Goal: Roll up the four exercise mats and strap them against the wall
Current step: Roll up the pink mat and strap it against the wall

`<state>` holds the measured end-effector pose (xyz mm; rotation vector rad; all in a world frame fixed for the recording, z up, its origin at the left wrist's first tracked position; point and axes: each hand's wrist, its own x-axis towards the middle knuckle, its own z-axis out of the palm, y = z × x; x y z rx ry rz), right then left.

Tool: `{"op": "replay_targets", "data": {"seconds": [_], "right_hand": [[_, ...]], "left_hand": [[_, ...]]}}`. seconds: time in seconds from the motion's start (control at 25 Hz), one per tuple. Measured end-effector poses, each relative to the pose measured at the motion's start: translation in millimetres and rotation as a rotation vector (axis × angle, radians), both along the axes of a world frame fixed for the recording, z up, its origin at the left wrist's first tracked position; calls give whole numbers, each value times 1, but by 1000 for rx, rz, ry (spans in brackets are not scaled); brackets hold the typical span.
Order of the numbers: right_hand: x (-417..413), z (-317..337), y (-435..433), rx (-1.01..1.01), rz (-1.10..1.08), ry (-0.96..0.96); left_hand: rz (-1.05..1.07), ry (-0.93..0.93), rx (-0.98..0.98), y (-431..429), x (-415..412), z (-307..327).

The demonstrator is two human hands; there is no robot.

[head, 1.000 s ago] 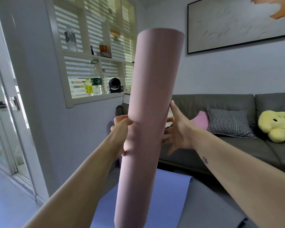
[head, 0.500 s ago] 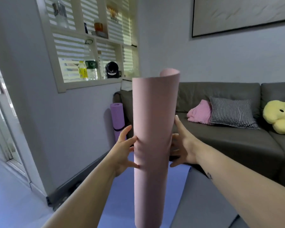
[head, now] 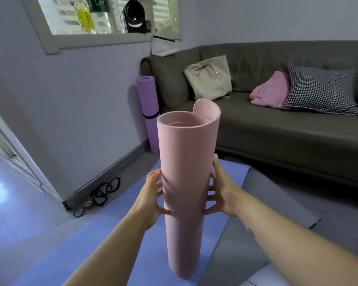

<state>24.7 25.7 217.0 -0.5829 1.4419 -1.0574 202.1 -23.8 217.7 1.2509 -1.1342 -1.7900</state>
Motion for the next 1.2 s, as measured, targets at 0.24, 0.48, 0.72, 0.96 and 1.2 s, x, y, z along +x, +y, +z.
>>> {"op": "replay_targets", "data": {"seconds": [0.24, 0.48, 0.72, 0.96, 1.2], "right_hand": [[1, -2, -8, -128, -7, 203], [1, 26, 7, -505, -126, 379], [-11, 111, 30, -85, 317, 291], [10, 129, 46, -57, 329, 429], [34, 170, 55, 52, 481, 585]], "left_hand": [[-2, -103, -73, -12, 4, 15], [-107, -133, -234, -6, 33, 47], [-495, -299, 41, -3, 55, 119], [-549, -485, 1, 17, 49, 140], [-729, -659, 27, 27, 37, 158]]}}
